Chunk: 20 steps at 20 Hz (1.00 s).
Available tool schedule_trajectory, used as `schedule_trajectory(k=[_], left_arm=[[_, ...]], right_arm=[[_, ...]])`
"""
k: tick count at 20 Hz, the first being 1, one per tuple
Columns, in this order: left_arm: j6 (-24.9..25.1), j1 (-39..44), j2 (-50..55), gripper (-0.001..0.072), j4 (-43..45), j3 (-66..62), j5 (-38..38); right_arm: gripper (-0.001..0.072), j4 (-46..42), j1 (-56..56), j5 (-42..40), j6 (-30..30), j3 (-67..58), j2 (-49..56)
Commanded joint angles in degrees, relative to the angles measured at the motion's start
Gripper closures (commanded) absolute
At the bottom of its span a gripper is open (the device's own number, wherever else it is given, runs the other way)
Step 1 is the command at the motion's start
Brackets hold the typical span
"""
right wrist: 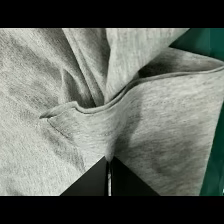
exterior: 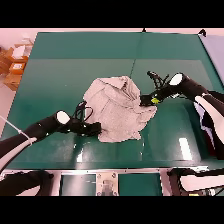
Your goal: Fold the shirts.
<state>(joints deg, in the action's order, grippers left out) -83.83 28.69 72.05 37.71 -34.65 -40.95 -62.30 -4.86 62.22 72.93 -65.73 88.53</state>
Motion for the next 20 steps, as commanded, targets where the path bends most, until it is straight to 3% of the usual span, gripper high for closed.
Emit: schedule_trajectory(k=[1,4,8,11,16,20], left_arm=[[0.3,-0.8,0.0,0.0685,1.7,-0.4,-0.3],[1.7,-7.9,-2.3,0.0686,7.0,-5.0,-9.2],[1.9,-20.4,-13.4,0.0686,13.5,-24.8,-21.6],[4.4,-25.7,-20.0,0.0686,14.6,-47.4,-22.0],[5.9,-27.2,-21.0,0.0686,20.8,-83.3,-21.6],[5.9,-27.2,-21.0,0.0686,26.8,-89.5,-23.5]], right_arm=[[0.0699,-0.1,0.9,1.9,0.6,-1.6,-1.2],[0.07,1.1,4.1,6.5,1.5,-6.5,-7.0],[0.07,9.6,14.2,8.9,4.1,-15.0,-21.7],[0.0699,16.7,21.8,6.7,5.4,-21.4,-31.6],[0.0699,17.1,29.1,-7.5,6.2,-26.3,-47.2],[0.0699,16.7,30.4,-9.6,6.1,-26.2,-53.0]])
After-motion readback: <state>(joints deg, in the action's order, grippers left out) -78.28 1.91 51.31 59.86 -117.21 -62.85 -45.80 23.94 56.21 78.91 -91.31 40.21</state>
